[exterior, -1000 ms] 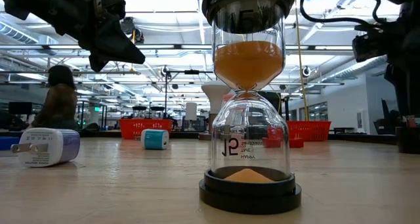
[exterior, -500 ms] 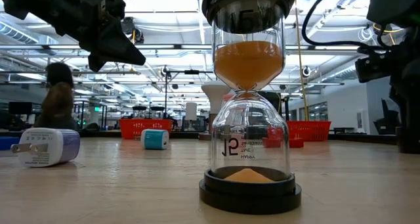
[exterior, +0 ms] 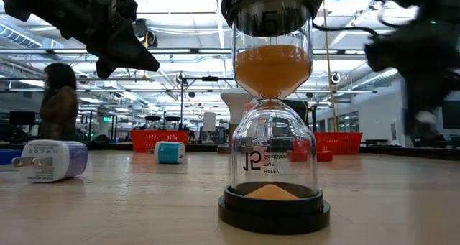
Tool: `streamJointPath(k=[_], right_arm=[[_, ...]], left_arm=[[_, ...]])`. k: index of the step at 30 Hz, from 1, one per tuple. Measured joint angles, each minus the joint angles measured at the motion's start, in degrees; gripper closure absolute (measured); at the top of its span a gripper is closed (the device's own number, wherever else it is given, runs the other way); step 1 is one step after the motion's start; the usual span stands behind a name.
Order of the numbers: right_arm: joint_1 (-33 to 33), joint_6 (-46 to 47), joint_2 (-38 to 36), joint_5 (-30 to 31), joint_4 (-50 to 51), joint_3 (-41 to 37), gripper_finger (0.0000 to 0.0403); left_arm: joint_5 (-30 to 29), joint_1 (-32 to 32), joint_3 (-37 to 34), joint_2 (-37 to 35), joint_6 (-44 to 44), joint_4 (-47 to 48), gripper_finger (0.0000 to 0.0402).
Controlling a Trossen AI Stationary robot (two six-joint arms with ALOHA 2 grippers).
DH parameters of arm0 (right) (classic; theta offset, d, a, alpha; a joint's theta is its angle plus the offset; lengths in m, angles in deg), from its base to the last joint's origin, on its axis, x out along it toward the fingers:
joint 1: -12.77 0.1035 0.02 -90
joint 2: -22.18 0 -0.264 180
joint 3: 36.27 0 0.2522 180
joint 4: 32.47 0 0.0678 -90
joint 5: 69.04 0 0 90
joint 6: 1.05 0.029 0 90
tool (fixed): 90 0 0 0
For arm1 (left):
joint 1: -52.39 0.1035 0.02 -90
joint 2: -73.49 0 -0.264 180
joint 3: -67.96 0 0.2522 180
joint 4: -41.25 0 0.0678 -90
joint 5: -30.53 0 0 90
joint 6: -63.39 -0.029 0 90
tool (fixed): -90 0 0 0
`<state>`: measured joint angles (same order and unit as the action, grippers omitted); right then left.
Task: Pick & Place Office items
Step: Put the black charger adapter into the top right red bin
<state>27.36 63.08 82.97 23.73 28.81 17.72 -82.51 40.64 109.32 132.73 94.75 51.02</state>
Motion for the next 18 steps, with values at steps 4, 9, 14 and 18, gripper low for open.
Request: streamJointPath(k=[4, 9, 14, 18], right_arm=[[-10.6, 0.5, -0.3, 0.1, 5.6, 7.7, 0.0262], [-27.0, -7.2, 1.7, 0.2, 8.2, 17.2, 0.0262], [-44.4, -17.3, 9.4, -1.3, 9.5, 24.7, 0.0262], [-54.6, -25.3, 18.8, -2.8, 8.8, 30.7, 0.0262]], left_arm=[[0.0, 0.1, 0.0, 0.0, 0.3, 0.0, 0.0376], [0.0, 0.1, 0.0, 0.0, -0.9, 0.0, 0.0376], [0.0, 0.1, 0.0, 0.0, -0.9, 0.0, 0.0376], [0.0, 0.1, 0.0, 0.0, -0.9, 0.0, 0.0376]])
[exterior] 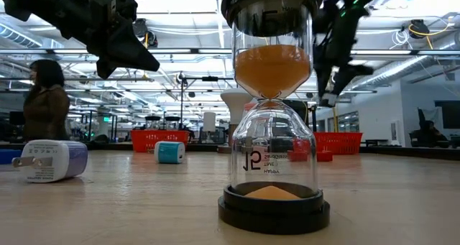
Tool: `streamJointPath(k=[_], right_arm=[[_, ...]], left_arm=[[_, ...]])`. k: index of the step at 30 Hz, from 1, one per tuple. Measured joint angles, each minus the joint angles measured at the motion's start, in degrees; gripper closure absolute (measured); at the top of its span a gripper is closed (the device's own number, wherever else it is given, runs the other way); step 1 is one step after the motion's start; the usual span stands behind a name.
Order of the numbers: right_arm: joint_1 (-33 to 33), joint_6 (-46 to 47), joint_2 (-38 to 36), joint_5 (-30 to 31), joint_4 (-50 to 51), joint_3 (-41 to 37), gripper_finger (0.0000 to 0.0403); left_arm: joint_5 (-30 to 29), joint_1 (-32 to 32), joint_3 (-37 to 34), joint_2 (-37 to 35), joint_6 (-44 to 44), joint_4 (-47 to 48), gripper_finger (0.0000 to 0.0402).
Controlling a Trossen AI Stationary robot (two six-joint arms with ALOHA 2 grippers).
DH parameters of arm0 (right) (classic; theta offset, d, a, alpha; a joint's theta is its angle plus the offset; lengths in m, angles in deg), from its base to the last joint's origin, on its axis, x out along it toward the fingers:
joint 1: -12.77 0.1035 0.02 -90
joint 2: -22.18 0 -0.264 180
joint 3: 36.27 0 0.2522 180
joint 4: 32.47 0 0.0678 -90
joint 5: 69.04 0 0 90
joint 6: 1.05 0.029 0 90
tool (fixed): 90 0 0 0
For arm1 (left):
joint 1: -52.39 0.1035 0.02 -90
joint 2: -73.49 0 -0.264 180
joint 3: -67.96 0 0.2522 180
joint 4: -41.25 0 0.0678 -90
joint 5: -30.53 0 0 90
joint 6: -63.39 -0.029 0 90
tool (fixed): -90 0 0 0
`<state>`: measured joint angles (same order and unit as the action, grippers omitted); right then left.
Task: Pick & Place Office items
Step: Put the black charger adapter into the top right red bin
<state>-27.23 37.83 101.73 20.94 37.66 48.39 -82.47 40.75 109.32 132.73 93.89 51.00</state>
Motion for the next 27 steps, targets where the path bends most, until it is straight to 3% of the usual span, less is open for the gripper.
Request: streamJointPath(k=[5, 10, 27], right_arm=[[-8.2, -5.7, 12.3, -0.2, -1.8, 7.1, 0.0262], [-11.3, -7.7, 20.8, -0.2, -3.1, 11.0, 0.025], [-12.9, -8.7, 27.7, 6.3, -11.6, 12.1, 0.0256]], left_arm=[[0.0, 0.0, 0.0, 0.0, -0.2, 0.0, 0.0376], [0.0, 0.0, 0.0, 0.0, -0.2, 0.0, 0.0376], [0.0, 0.0, 0.0, 0.0, 0.1, 1.1, 0.0376]])
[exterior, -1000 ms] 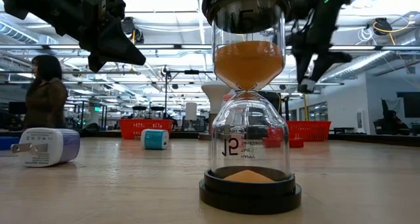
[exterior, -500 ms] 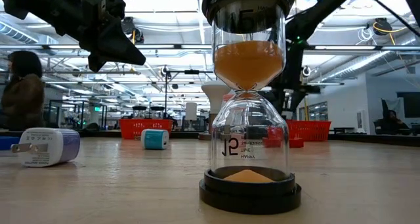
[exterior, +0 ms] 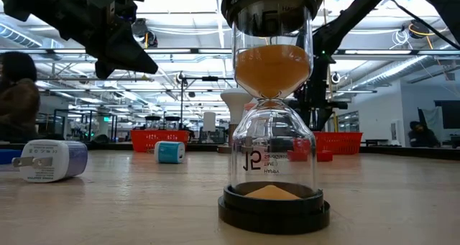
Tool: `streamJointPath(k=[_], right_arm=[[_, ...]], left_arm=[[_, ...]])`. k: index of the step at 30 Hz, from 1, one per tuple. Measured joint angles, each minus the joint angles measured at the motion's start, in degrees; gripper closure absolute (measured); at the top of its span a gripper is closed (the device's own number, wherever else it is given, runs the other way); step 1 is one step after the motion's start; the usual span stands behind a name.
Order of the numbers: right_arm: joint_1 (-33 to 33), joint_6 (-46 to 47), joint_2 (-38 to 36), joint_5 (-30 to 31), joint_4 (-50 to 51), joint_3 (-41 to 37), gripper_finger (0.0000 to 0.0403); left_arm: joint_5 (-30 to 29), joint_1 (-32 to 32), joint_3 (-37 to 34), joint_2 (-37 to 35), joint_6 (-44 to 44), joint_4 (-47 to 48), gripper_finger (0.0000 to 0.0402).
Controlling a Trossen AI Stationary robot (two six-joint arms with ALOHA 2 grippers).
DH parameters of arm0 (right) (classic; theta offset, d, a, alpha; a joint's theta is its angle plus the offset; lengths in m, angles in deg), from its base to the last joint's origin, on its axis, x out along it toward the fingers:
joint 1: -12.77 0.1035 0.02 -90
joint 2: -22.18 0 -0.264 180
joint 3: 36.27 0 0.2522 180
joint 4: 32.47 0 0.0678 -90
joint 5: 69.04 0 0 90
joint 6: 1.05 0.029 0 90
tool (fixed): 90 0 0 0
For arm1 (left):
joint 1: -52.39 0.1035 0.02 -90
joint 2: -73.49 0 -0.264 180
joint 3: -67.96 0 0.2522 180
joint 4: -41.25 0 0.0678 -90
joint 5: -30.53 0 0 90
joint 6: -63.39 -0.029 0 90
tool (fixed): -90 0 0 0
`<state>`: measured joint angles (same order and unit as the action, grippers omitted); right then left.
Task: Pick & Place Office items
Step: Put the black charger adapter into the top right red bin
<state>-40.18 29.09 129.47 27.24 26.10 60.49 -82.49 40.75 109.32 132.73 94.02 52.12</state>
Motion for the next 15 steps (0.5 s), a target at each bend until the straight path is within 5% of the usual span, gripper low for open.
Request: streamJointPath(k=[15], right_arm=[[-0.3, 1.2, 2.3, 1.2, 0.2, 0.0, 0.0254]], left_arm=[[-0.1, 0.0, 0.0, 0.0, 1.2, 1.5, 0.0376]])
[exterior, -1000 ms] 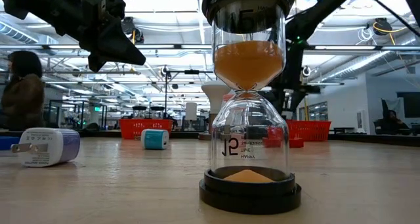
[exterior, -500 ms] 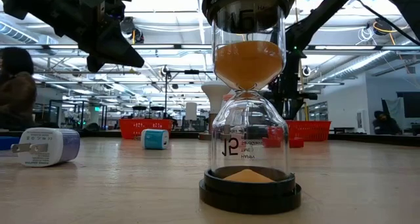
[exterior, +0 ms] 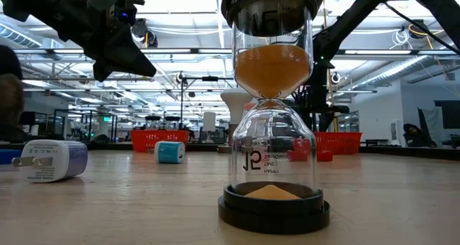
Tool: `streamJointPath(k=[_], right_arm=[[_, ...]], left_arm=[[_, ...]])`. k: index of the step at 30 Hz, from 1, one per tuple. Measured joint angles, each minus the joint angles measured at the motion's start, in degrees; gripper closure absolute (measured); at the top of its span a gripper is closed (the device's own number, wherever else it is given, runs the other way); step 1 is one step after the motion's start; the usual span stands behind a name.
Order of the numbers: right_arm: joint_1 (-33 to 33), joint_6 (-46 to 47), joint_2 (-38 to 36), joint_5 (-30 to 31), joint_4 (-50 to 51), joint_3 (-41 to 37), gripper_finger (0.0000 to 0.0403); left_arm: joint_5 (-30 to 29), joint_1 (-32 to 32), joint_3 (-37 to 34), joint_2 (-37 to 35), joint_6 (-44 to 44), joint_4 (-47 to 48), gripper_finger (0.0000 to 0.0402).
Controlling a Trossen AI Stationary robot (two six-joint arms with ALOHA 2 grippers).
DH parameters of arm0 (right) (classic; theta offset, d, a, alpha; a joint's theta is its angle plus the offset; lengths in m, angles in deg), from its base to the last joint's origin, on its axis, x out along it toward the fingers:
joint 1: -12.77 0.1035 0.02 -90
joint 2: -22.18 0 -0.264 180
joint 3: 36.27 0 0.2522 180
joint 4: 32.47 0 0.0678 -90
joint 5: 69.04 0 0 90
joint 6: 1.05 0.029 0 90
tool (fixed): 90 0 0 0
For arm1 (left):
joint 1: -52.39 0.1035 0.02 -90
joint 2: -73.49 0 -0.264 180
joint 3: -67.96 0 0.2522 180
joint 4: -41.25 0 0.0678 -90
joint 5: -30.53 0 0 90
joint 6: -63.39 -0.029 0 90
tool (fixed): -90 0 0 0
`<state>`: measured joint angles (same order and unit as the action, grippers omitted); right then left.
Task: Pick & Place Office items
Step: Put the black charger adapter into the top right red bin
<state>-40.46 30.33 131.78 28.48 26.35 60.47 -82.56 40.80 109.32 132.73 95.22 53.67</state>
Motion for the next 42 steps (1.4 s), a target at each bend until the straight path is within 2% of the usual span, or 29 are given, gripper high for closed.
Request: streamJointPath(k=[21, 30, 42], right_arm=[[-0.4, 1.3, -0.1, 0.1, -1.9, 0.0, 0.0244], [-0.3, 3.9, -0.2, -0.1, -3.7, -4.1, 0.0244], [-0.3, 3.0, -2.0, 1.9, -5.4, -4.3, 0.0239]], left_arm=[[-1.6, 0.0, 0.0, 0.0, 0.4, -0.1, 0.0376], [-2.5, 0.0, 0.0, 0.0, 1.7, -0.2, 0.0376], [-2.5, 0.0, 0.0, 0.0, 1.9, -0.2, 0.0376]])
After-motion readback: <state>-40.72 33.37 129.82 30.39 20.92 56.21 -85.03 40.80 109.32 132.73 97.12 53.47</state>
